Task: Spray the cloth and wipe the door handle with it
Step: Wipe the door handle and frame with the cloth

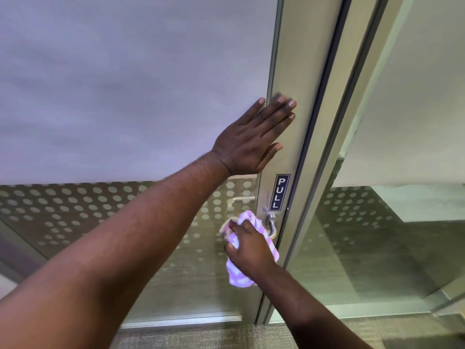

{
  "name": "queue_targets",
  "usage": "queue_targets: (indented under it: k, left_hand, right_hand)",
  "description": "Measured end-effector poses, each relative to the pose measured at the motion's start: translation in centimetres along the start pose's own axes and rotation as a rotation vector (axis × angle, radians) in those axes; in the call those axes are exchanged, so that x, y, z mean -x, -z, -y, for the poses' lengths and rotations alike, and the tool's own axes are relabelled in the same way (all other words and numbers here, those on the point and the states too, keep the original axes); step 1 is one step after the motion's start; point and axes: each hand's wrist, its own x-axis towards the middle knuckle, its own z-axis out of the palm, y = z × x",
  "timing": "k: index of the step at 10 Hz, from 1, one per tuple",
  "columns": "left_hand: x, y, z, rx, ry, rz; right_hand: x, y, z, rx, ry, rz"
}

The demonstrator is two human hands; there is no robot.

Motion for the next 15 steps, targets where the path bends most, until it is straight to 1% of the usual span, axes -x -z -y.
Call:
queue_targets:
  k: [1, 2, 3, 4, 5, 7, 8, 9, 10, 11, 12, 13, 14, 15]
  left_hand:
    - [0.0, 0.1, 0.0, 0.0, 0.004, 0.01]
    - [0.0, 0.2, 0.0, 0.005, 0.002, 0.012]
    - [0.0, 0.2, 0.0, -0.003, -0.004, 0.017]
    - [-0.1, 0.2, 0.0, -0.005, -0.002, 0.012]
    - [0.0, 0.2, 0.1, -0.006, -0.001, 0.011]
    - [0.0, 0.0, 0.1, 0.013, 0.011, -0.007]
    - [0.0, 0.0, 0.1, 0.016, 0.01, -0.002]
    - [0.0, -0.1, 0.1, 0.015, 0.008, 0.005]
    - [0.0, -0.1, 0.1, 0.008, 0.007, 0.004]
    - [0.0, -0.2, 0.1, 0.011, 0.004, -0.003]
    - [0.1, -0.2, 0.1, 0.009, 0.004, -0.007]
    - [0.1, -0.2, 0.1, 0.014, 0.003, 0.0]
    - [0.1, -0.1, 0.2, 0.018, -0.002, 0.006]
    - [0.1, 0.0, 0.1, 0.027, -0.006, 0.011]
  right_hand:
    - [-0.1, -1.4, 1.5, 0.068, 0.093, 0.008]
    - [-0.2, -2.2, 2.3, 0.131, 0.027, 0.051]
    - [0.1, -2.0, 1.8, 0.104, 0.023, 0.036]
    - [0.8, -1.5, 0.9, 0.165, -0.043, 0.019]
    - [1.3, -0.7, -1.0, 0.252, -0.088, -0.04]
    - [2.6, 3.2, -7.0, 0.252, -0.17, -0.09]
    - [2.7, 4.3, -8.4, 0.273, -0.145, -0.099]
    - [2.7, 3.8, -8.2, 0.205, -0.153, -0.163]
    - [2.7, 2.5, -7.7, 0.121, -0.16, -0.191]
    - [2.9, 1.2, -6.6, 0.128, -0.153, -0.193]
    - [2.8, -0.2, -5.0, 0.183, -0.089, -0.18]
    - [1.6, -1.4, -3.0, 0.247, -0.04, -0.127]
    - [0.2, -2.2, -1.2, 0.272, -0.049, -0.07]
    - [0.3, -2.4, -0.7, 0.299, 0.026, -0.018]
